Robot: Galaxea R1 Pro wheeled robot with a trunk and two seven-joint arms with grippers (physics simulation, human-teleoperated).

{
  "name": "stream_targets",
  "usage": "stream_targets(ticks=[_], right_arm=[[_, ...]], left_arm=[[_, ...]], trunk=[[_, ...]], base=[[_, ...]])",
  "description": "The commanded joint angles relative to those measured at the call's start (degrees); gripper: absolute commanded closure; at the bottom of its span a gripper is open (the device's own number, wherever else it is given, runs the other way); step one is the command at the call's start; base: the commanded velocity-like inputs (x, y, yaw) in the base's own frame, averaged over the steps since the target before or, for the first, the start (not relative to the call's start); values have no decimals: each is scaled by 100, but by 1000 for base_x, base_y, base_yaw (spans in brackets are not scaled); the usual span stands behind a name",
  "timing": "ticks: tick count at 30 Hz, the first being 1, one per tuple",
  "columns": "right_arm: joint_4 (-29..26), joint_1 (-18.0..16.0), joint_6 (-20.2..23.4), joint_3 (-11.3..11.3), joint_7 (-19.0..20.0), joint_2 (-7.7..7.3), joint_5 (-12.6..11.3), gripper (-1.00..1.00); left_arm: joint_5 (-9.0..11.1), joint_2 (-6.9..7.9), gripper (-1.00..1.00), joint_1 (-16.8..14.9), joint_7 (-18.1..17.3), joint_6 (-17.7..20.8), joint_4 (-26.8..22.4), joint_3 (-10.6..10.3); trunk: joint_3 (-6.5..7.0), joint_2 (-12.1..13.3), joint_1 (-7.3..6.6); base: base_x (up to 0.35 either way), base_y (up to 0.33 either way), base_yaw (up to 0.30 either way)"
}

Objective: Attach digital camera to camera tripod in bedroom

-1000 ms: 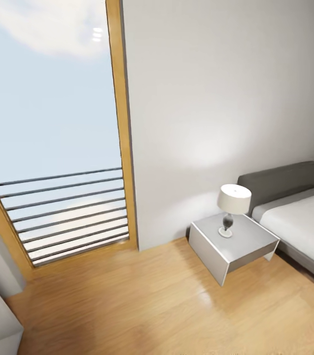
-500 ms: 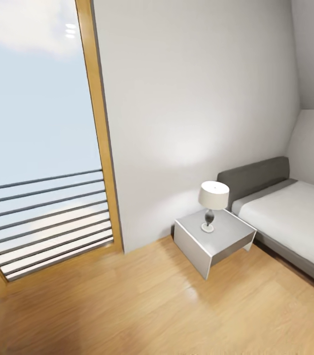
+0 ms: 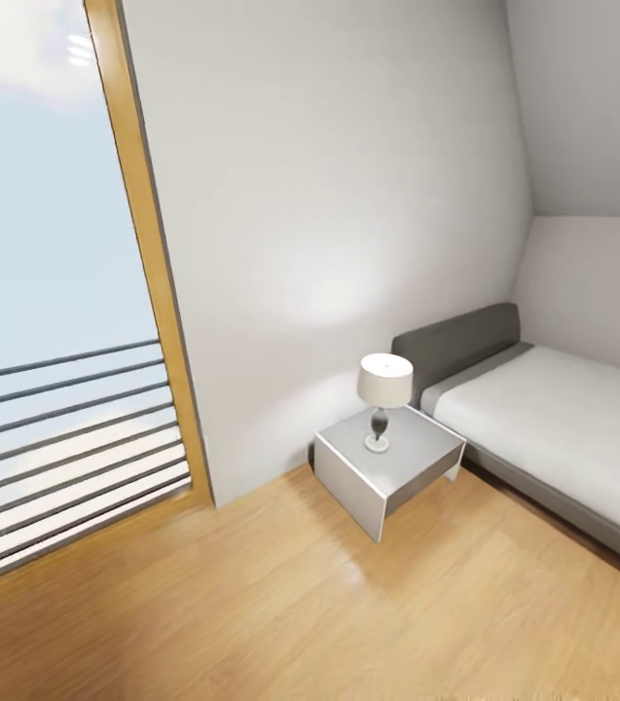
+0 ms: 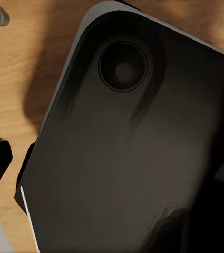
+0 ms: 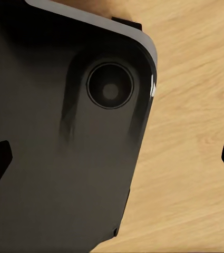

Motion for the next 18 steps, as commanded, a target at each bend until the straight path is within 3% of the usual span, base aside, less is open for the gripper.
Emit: stream_targets(ticks=[1, 18], right_arm=[[-2, -2, -3, 1, -5, 0, 40, -100], [-2, -2, -3, 1, -4, 0, 40, -100]], left_arm=[[17, -1, -100, 2, 6, -11, -5, 7], [30, -1, -100, 3, 6, -9, -5, 11]], trunk=[[-5, -2, 0], [-5, -2, 0]], base=[[0, 0, -244], [0, 0, -244]])
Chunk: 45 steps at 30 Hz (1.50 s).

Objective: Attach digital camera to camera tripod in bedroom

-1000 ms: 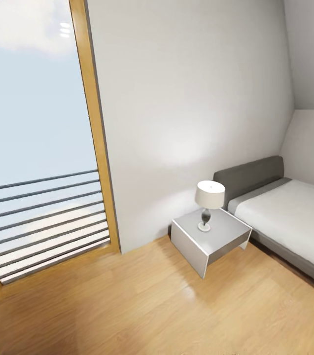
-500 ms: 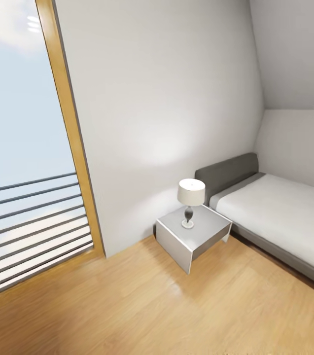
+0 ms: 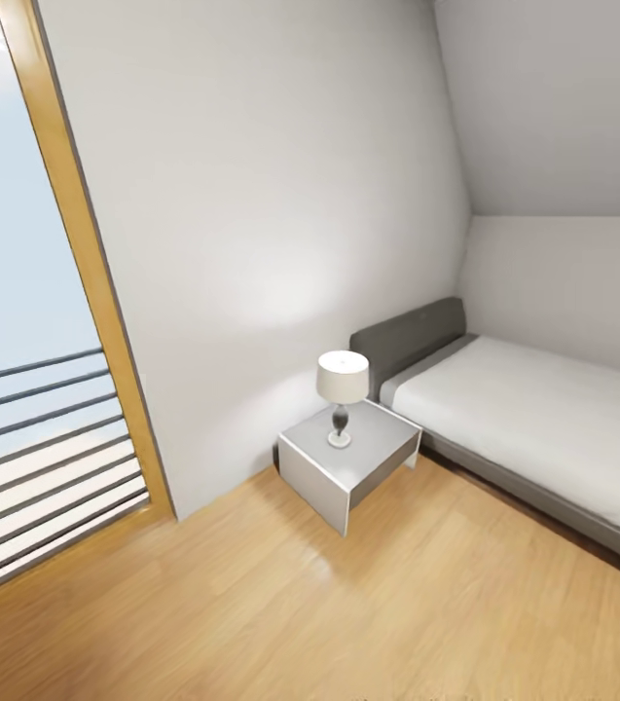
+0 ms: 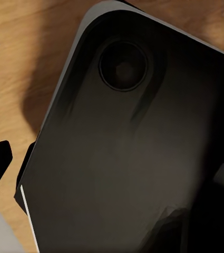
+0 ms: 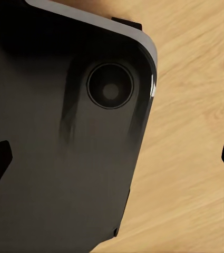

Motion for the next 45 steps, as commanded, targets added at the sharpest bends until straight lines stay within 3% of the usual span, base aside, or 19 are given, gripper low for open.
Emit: stream_targets(ticks=[1, 19, 45], right_arm=[[-2, -2, -3, 1, -3, -1, 40, -100], [-2, -2, -3, 1, -1, -1, 40, -100], [-2, -2, 7, 14, 3, -18, 66, -100]], left_arm=[[14, -1, -100, 2, 4, -10, -5, 8], [22, -1, -100, -2, 4, -12, -5, 12], [23, 10, -100, 3, 2, -10, -5, 12]], trunk=[[-5, -2, 0], [-5, -2, 0], [-5, -2, 0]], base=[[0, 0, -244], [0, 0, -225], [0, 0, -18]])
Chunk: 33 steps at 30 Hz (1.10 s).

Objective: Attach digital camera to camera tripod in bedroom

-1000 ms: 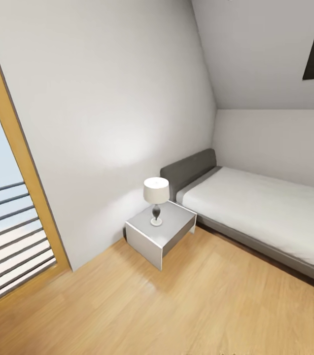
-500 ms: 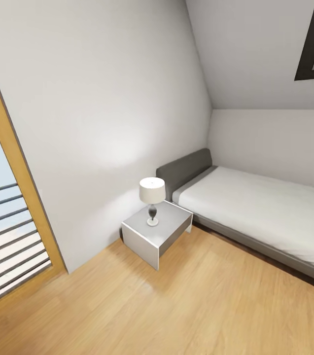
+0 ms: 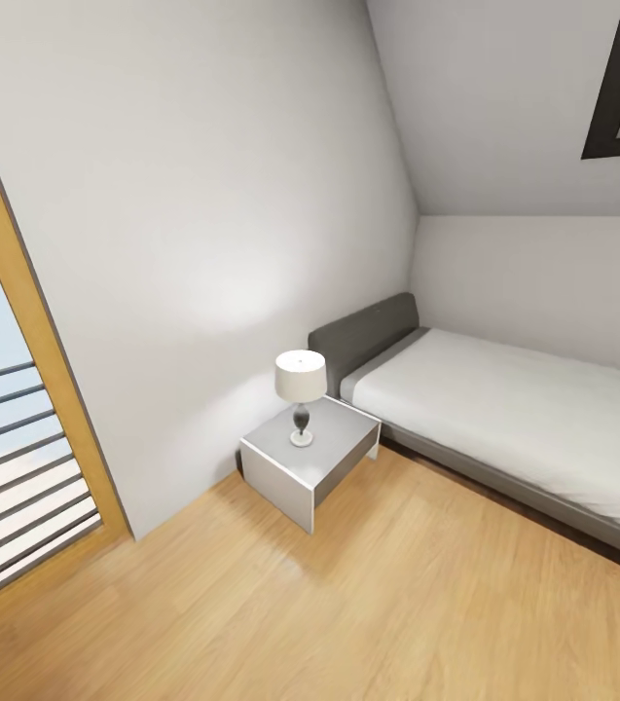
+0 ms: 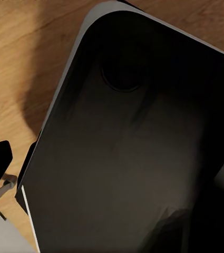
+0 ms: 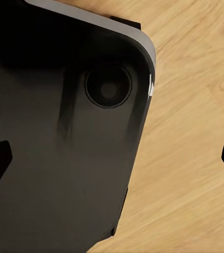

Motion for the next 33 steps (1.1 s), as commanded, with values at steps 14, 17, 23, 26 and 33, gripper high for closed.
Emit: stream_targets(ticks=[14, 17, 23, 26, 33], right_arm=[[6, -2, -3, 12, -3, 7, 56, -100], [7, -2, -3, 18, -3, -2, 66, -100], [8, -2, -3, 23, -3, -21, 79, -100], [8, -2, -3, 24, -3, -24, 82, -100], [8, -2, -3, 24, -3, -27, 84, -100]], left_arm=[[18, 21, -100, -4, 4, -6, -7, 8], [19, 22, -100, -4, 4, -6, -7, 11], [20, 23, -100, 0, 4, -6, -7, 13], [20, 23, -100, -3, 4, -6, -7, 11], [18, 23, -100, -3, 4, -6, -7, 8]], trunk=[[-5, -2, 0], [-5, -2, 0], [-5, -2, 0], [-5, -2, 0], [-5, -2, 0]], base=[[0, 0, 0], [0, 0, 0], [10, 29, 0], [60, 164, 0], [86, 241, 0]])
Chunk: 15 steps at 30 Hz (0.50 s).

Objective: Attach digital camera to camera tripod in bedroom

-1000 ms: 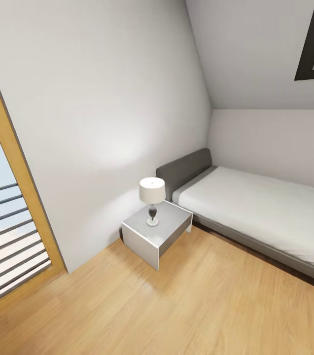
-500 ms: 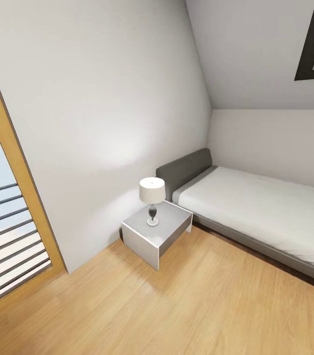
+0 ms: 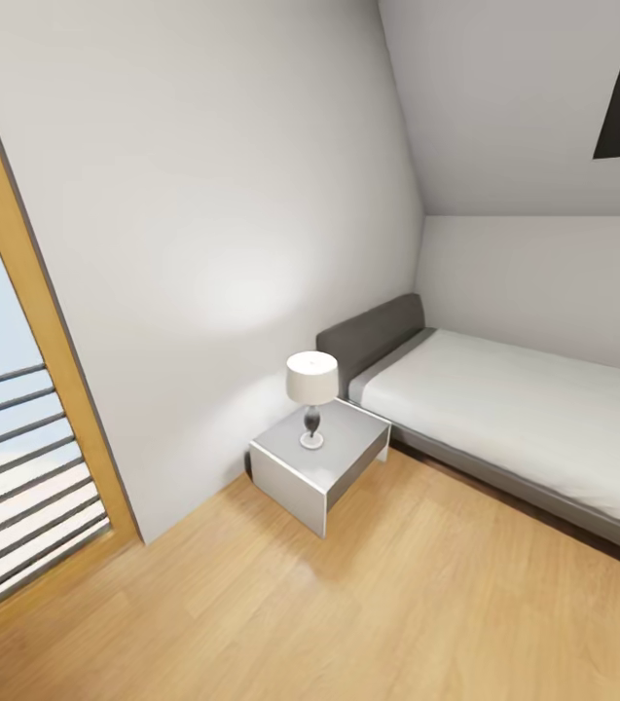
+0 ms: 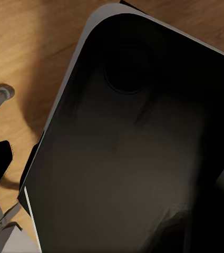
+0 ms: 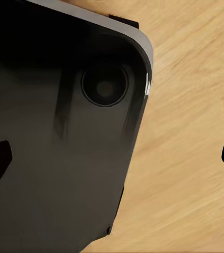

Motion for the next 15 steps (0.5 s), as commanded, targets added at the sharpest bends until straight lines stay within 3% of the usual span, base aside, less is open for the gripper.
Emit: stream_targets(ticks=[1, 15], right_arm=[[-1, -2, -2, 4, -3, -1, 34, -100], [-1, -2, -2, 4, -3, -2, 35, -100]], left_arm=[[9, -1, -100, 1, 4, -6, -7, 8], [9, -1, -100, 2, 4, -6, -7, 7]], trunk=[[-5, -3, 1], [-5, -3, 1]], base=[[61, 167, 0], [15, 43, 0]])
